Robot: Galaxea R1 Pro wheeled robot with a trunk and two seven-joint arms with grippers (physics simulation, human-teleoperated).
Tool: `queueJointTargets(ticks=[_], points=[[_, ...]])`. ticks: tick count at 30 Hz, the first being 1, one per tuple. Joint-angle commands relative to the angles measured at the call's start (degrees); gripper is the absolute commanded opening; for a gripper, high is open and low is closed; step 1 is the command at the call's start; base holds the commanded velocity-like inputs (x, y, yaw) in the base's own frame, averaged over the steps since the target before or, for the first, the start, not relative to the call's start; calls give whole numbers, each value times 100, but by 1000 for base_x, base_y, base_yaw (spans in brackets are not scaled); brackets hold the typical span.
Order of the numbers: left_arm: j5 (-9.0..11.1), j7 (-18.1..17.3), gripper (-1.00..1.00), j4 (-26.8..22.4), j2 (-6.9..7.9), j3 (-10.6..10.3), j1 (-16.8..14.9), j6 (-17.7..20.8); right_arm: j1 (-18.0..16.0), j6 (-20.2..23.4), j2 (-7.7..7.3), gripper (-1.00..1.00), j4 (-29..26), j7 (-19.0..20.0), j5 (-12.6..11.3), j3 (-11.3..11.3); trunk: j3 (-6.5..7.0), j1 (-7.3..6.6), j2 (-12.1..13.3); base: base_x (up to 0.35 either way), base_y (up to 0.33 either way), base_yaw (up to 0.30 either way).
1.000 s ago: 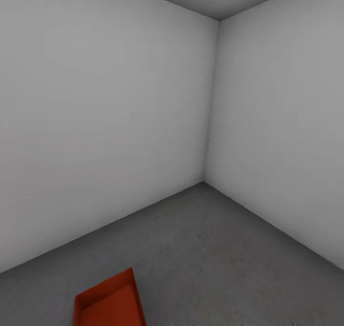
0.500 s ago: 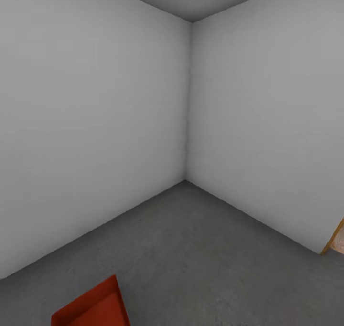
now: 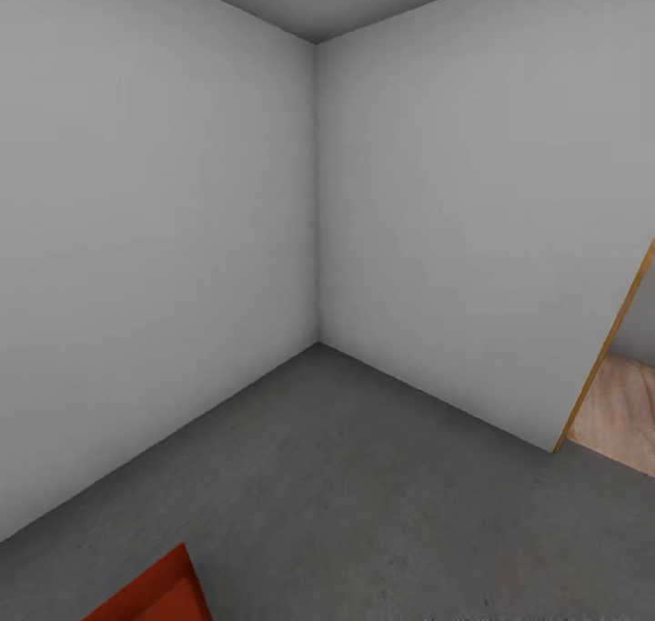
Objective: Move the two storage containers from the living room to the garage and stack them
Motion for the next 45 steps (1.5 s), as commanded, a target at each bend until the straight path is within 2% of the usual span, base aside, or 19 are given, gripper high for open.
queueJointTargets(ticks=[1,45], points=[[53,-5,100,1,1,-49,-2,-15,-9,-32,4,100,17,-11,-58,49,-10,2,-9,0,0,-291],[53,-5,100,1,1,-50,-2,-13,-9,-32,9,100,17,-15,-50,49,-10,2,-9,0,0,-291]])
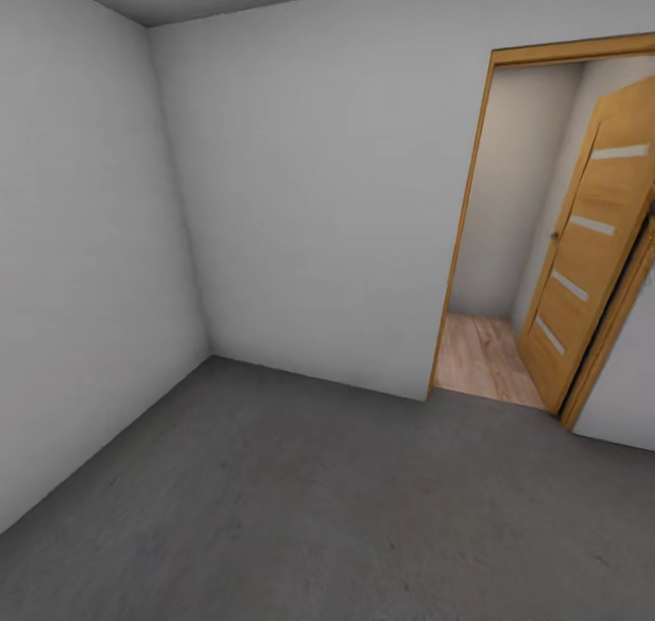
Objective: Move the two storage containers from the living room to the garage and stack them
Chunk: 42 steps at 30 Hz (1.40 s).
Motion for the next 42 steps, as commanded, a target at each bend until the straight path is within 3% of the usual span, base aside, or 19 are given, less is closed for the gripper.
queueJointTargets(ticks=[1,42], points=[[53,-5,100,1,1,-49,-2,-15,-9,-32,4,100,18,-7,-58,49,-10,2,-9,0,0,-291],[53,-5,100,1,1,-49,-2,-15,-12,-32,-8,100,18,-9,-58,49,-10,2,-9,0,0,-291]])
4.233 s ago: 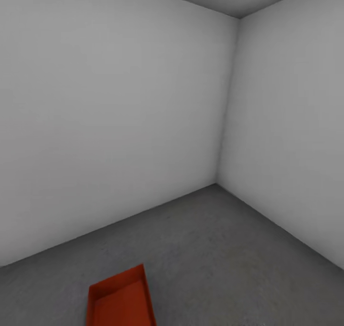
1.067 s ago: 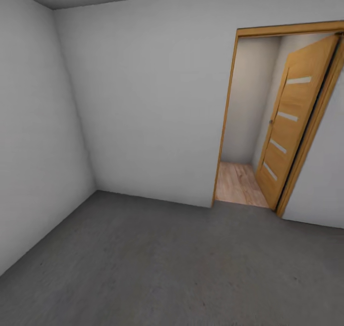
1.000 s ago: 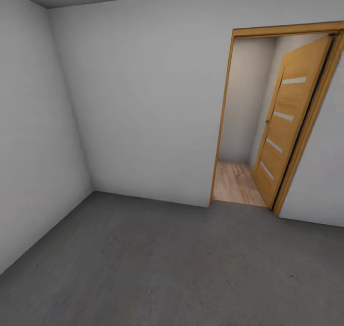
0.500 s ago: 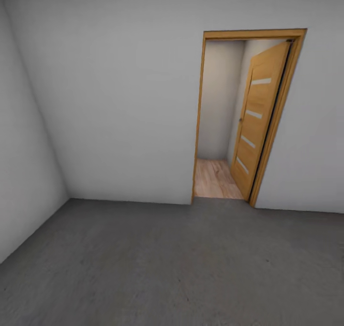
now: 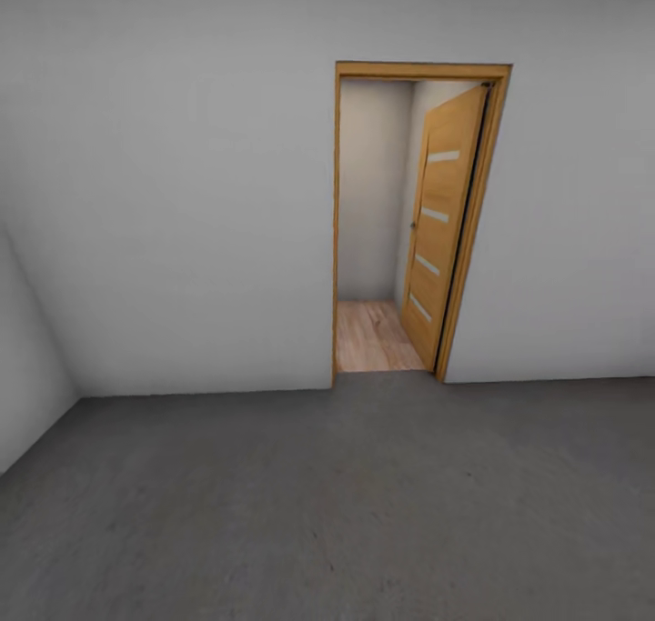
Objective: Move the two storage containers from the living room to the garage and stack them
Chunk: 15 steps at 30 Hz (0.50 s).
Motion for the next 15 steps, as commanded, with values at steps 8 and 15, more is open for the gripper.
queueJointTargets(ticks=[8,15], points=[[53,-5,100,1,1,-49,-2,-15,-9,-32,-5,100,18,-9,-58,49,-10,2,-9,0,0,-291],[53,-5,100,1,1,-49,-2,-15,-12,-20,-7,100,18,-2,-47,62,-10,2,-9,0,0,-291]])
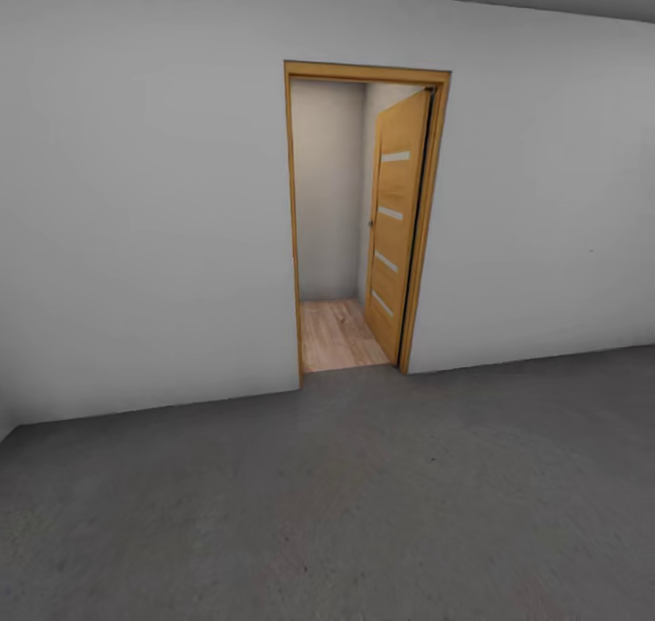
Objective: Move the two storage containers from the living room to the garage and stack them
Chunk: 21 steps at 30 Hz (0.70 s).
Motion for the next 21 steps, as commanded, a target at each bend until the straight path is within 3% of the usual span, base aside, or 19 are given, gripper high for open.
queueJointTargets(ticks=[1,21], points=[[53,-5,100,1,1,-49,-3,-16,-8,-33,4,100,18,-9,-56,51,-10,2,-9,0,0,-291],[54,-5,100,1,1,-47,-3,-18,-4,-33,70,100,18,0,-54,63,-10,2,-9,0,0,-291]])
